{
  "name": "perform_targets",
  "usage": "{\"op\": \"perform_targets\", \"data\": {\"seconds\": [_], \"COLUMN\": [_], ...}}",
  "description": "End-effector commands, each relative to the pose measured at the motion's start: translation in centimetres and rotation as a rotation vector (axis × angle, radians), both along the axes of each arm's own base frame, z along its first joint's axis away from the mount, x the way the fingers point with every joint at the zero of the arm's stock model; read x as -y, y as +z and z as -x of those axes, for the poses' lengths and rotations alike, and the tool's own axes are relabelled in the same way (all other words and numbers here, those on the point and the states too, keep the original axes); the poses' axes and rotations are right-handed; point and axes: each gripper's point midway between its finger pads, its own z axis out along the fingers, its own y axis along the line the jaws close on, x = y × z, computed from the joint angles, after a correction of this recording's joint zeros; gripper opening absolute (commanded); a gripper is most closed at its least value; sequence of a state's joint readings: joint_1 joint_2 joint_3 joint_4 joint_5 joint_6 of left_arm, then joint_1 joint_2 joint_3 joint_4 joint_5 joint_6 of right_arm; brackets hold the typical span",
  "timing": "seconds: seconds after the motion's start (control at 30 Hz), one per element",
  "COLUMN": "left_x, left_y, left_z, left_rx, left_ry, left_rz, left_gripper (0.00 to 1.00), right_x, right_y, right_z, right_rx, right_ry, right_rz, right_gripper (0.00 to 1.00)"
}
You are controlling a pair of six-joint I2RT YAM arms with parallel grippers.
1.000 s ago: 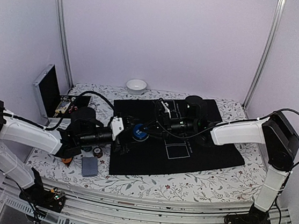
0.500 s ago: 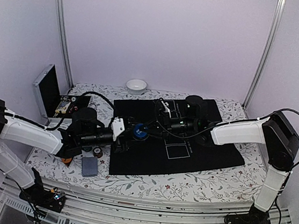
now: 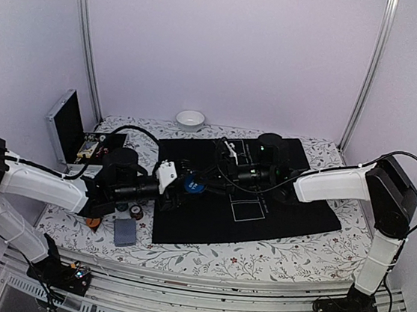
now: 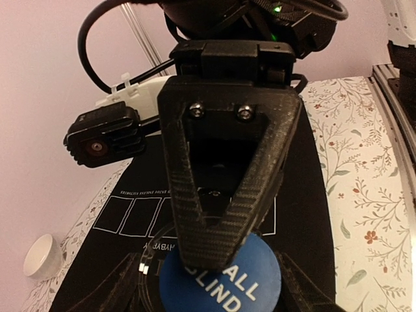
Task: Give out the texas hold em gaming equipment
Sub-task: Adjust the small blind button and dealer button.
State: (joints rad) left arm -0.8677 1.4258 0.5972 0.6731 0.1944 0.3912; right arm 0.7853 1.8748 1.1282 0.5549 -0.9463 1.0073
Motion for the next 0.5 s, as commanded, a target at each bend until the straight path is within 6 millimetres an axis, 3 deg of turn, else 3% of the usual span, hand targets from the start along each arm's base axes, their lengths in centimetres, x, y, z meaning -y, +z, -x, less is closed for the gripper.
{"op": "perform_targets", "data": {"seconds": [0.0, 0.47], "left_x": [0.0, 0.4], "left_y": [1.1, 1.4], "left_z": [-0.3, -0.7], "left_rx": [0.003, -0.019], "left_ry": [0.015, 0.016], "left_rz": [0.010, 0.006], "left_gripper": [0.39, 0.36], "right_x": [0.3, 0.6], "right_y": [1.0, -2.7], "right_z": [-0.2, -2.1], "right_rx": [0.039, 0.088], "right_ry": [-0.023, -0.112], "right_rz": [-0.007, 0.159], "right_gripper": [0.33, 0.49]}}
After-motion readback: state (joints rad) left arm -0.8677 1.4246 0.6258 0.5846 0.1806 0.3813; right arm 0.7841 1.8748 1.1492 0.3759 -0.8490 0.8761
